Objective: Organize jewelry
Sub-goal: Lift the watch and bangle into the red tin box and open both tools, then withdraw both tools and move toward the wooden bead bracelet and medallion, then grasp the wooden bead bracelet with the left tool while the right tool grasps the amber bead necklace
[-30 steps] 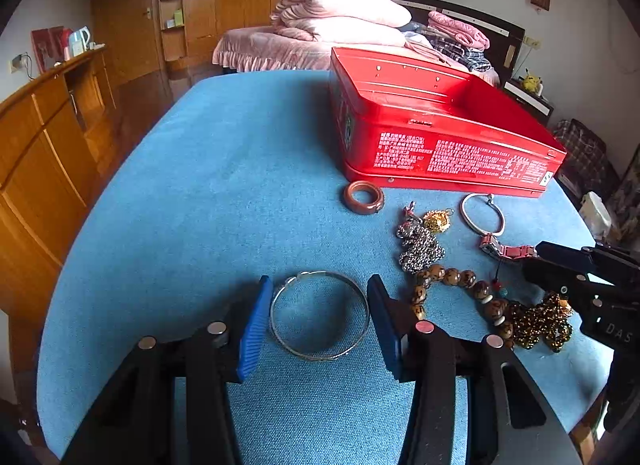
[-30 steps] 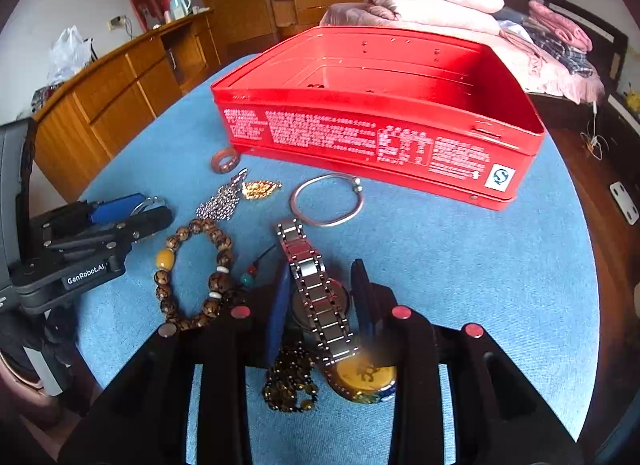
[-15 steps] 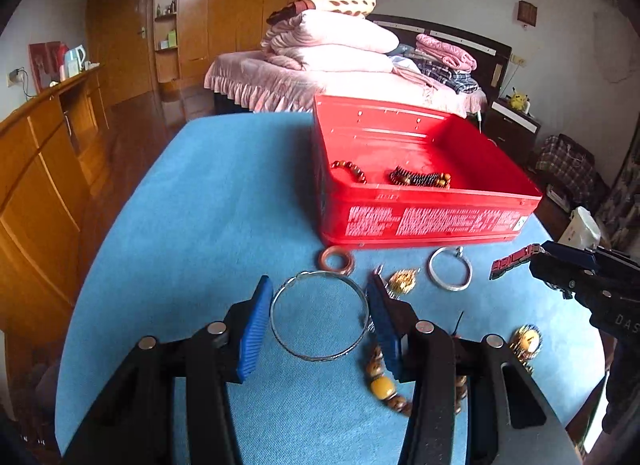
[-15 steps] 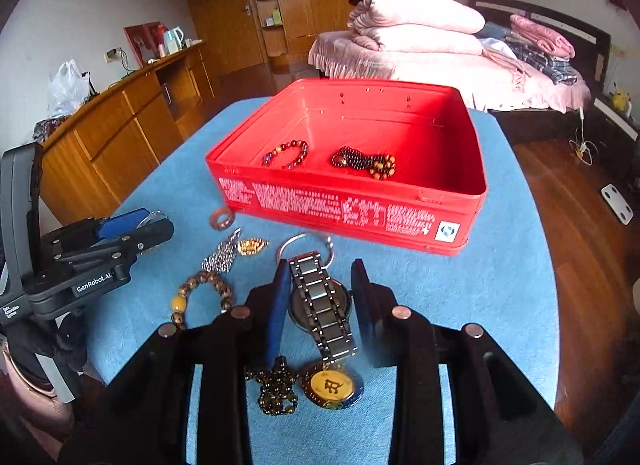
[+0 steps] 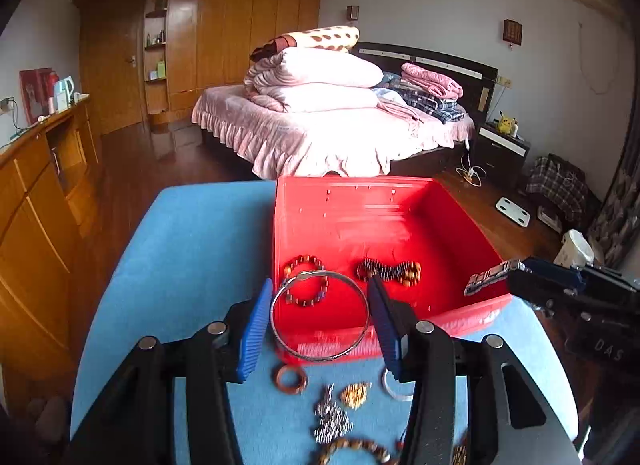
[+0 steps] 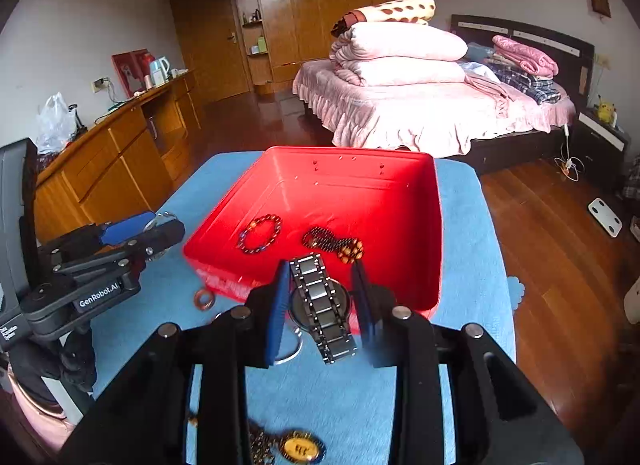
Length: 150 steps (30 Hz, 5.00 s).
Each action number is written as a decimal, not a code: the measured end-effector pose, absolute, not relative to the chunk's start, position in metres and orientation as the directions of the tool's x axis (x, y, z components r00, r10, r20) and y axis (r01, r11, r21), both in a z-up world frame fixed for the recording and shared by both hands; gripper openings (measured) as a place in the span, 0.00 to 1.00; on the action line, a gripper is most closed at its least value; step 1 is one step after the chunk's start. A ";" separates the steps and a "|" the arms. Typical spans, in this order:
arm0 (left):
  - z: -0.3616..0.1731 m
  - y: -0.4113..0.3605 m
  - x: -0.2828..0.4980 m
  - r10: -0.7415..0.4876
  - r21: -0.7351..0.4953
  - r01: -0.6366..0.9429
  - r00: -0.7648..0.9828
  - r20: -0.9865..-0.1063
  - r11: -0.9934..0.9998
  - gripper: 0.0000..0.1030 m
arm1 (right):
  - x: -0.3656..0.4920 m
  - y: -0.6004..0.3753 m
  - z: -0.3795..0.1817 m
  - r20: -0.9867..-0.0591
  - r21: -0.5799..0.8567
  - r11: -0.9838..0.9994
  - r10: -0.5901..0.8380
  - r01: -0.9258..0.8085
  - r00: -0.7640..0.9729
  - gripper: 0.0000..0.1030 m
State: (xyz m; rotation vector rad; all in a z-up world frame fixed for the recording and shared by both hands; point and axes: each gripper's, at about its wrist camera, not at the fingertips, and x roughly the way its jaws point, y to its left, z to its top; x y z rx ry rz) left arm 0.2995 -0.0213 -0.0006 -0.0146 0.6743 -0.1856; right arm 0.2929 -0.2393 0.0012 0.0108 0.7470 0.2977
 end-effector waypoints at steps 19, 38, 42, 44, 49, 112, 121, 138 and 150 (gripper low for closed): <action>-0.043 -0.055 0.421 -0.115 -0.061 0.101 0.697 -0.708 0.993 0.47 | 0.402 -0.252 -0.043 -0.739 0.154 0.979 0.206 -0.136 0.641 0.29; -0.036 -0.051 0.405 -0.129 -0.080 0.103 0.722 -0.679 0.992 0.63 | 0.401 -0.258 -0.041 -0.711 0.143 0.984 0.177 -0.107 0.680 0.46; -0.027 -0.046 0.384 -0.115 -0.067 0.095 0.748 -0.654 0.993 0.63 | 0.387 -0.258 -0.031 -0.694 0.142 0.983 0.180 -0.114 0.697 0.46; -0.023 -0.041 0.373 -0.114 -0.068 0.092 0.755 -0.645 0.993 0.63 | 0.376 -0.258 -0.028 -0.686 0.132 0.985 0.173 -0.113 0.707 0.46; -0.017 -0.031 0.339 -0.106 -0.053 0.093 0.776 -0.621 0.994 0.66 | 0.344 -0.256 -0.028 -0.680 0.126 0.986 0.166 -0.110 0.714 0.46; -0.096 0.023 0.193 -0.119 -0.052 0.130 0.585 -0.802 0.990 0.30 | 0.175 -0.198 -0.076 -0.786 0.171 0.899 0.370 -0.403 0.494 0.53; -0.098 0.020 0.200 -0.118 -0.049 0.131 0.589 -0.799 0.990 0.40 | 0.204 -0.187 -0.090 -0.820 0.135 0.896 0.341 -0.423 0.460 0.53; -0.103 0.015 0.203 -0.107 -0.027 0.139 0.601 -0.792 0.990 0.56 | 0.203 -0.202 -0.100 -0.838 0.067 0.921 0.260 -0.383 0.480 0.53; -0.103 0.010 0.205 -0.101 -0.021 0.136 0.612 -0.785 0.990 0.57 | 0.215 -0.216 -0.100 -0.828 0.119 0.955 0.246 -0.272 0.504 0.25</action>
